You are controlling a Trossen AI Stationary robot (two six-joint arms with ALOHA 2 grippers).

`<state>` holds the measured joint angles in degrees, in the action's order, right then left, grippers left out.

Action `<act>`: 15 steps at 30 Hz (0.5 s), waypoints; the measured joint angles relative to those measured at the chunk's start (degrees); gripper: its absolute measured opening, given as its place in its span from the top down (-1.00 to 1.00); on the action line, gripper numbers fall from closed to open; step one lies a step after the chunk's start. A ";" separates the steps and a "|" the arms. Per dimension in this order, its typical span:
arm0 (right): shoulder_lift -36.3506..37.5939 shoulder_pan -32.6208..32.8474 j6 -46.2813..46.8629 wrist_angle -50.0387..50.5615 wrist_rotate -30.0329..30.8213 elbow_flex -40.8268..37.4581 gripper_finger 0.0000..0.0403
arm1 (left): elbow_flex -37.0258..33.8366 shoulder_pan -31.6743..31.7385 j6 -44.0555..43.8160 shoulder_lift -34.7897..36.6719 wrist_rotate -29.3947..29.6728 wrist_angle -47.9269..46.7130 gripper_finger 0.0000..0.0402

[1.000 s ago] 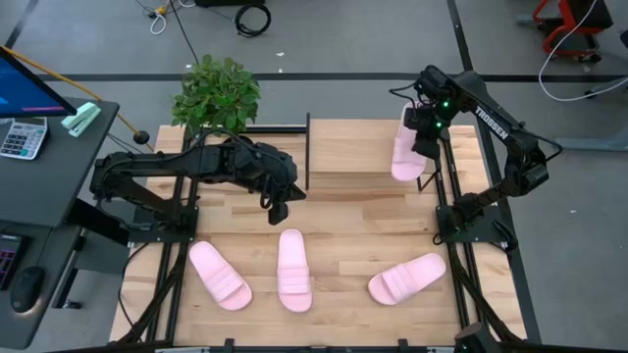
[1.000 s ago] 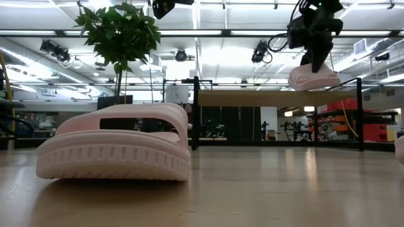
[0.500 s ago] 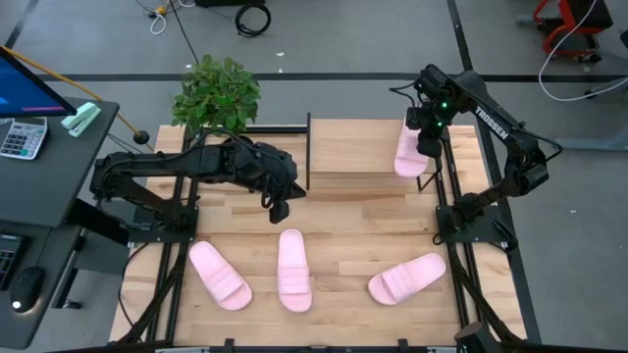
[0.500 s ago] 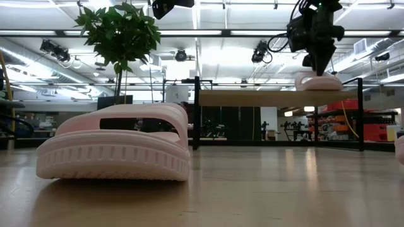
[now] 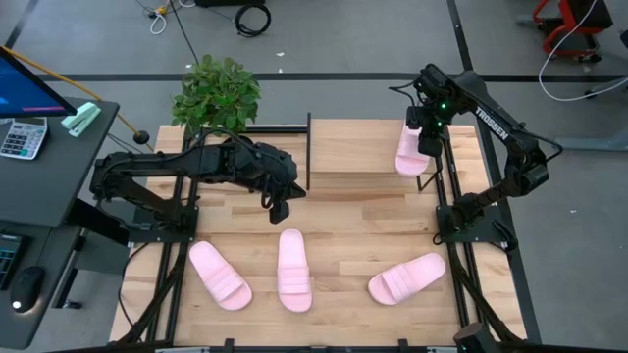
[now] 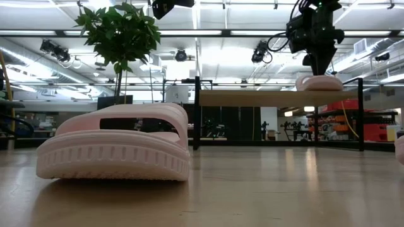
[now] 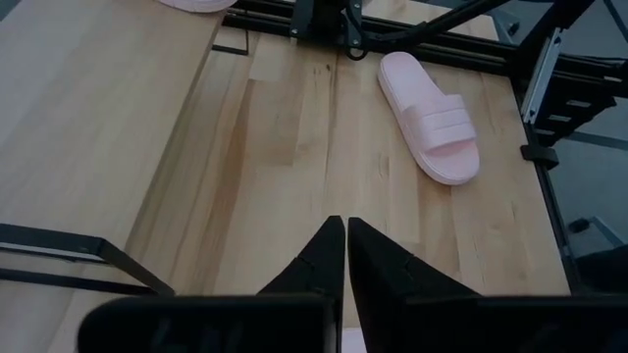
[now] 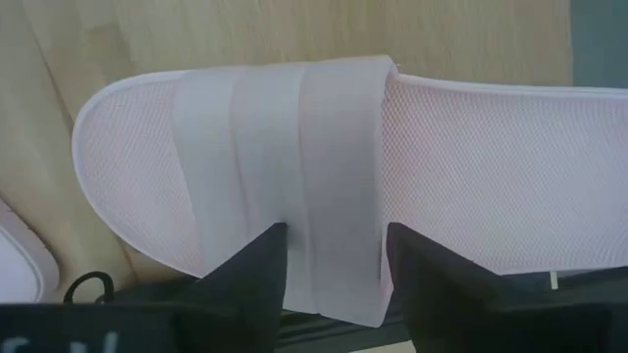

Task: Pick and place slides into the shelf
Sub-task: Put the middle right pink slide on the shelf

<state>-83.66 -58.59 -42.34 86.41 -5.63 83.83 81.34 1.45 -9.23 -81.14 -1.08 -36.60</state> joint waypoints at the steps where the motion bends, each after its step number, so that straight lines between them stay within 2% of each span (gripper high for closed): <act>1: 0.00 0.00 -0.19 0.00 0.20 0.00 0.08 | 0.00 0.00 0.00 0.00 0.00 0.00 0.89; 15: 1.68 0.02 -0.85 0.25 2.20 0.00 0.06 | 0.00 0.37 0.92 0.00 0.02 -0.02 0.84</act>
<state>-81.98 -58.57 -43.19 86.66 -3.43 83.83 81.34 1.82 -8.32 -81.14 -1.06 -36.62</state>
